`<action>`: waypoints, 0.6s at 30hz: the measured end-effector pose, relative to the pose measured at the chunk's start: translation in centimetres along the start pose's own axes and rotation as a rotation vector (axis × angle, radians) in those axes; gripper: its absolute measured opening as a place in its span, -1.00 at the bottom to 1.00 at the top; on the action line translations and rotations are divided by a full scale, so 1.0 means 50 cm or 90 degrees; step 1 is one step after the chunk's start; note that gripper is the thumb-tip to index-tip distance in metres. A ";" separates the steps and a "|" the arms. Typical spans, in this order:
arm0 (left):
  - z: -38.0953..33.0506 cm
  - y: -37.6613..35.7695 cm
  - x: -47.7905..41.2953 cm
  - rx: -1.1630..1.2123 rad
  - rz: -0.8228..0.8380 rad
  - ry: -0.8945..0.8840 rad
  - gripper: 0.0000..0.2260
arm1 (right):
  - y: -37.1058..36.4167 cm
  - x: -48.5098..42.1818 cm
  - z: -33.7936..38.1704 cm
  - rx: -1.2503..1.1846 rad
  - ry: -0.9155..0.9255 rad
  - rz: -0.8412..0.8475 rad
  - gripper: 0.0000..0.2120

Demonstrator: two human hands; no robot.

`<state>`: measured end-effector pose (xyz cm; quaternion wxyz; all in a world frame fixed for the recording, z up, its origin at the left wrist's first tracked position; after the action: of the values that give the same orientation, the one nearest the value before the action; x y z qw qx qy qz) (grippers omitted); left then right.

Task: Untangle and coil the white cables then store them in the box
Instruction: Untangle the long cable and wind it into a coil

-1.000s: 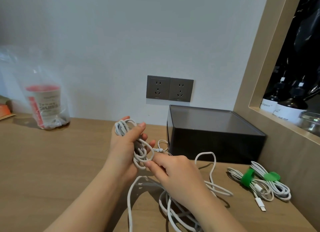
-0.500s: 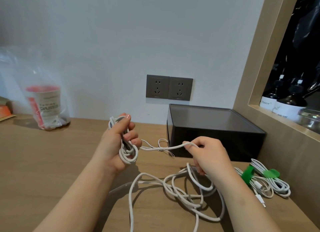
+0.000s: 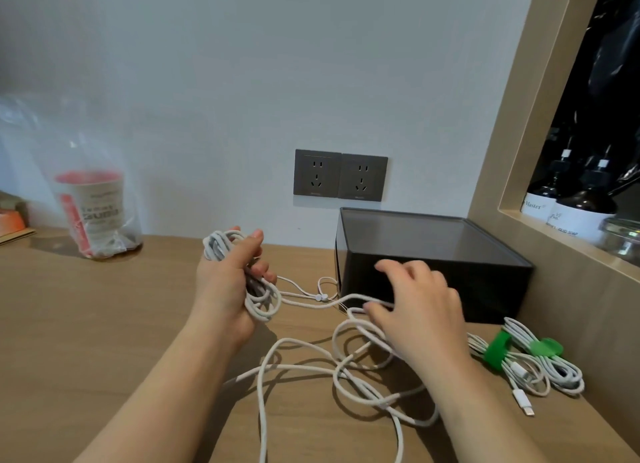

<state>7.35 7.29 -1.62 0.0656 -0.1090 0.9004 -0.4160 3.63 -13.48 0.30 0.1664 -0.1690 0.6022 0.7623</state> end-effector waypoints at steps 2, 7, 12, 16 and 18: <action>-0.003 -0.002 0.004 -0.003 0.000 -0.026 -0.81 | -0.009 0.004 0.037 0.011 0.100 0.022 -0.53; -0.025 -0.002 0.003 0.027 -0.008 -0.066 -0.75 | -0.052 0.012 0.023 -0.133 0.031 0.184 -0.69; -0.041 0.007 -0.005 0.002 0.001 -0.100 -0.82 | -0.010 -0.005 -0.011 -0.216 -0.045 -0.004 -0.80; -0.042 0.012 -0.015 -0.065 0.019 -0.145 -0.64 | 0.013 -0.003 -0.007 -0.294 -0.042 -0.076 -0.82; -0.048 0.011 -0.010 -0.101 0.011 -0.184 -0.63 | 0.003 0.000 -0.003 -0.443 -0.077 -0.022 -0.89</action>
<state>7.24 9.52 -0.49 0.1895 -0.1651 0.9124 -0.3231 3.58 -13.66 0.41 0.1471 -0.1800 0.2923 0.9276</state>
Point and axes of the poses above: each hand's wrist, its own x-axis away from the middle knuckle, its own y-axis out of the back of the hand, z = x × y, the point moved 7 cm from there along -x, towards the middle knuckle, and after that the axes turned 2 degrees about -z, right-handed, at the moved point
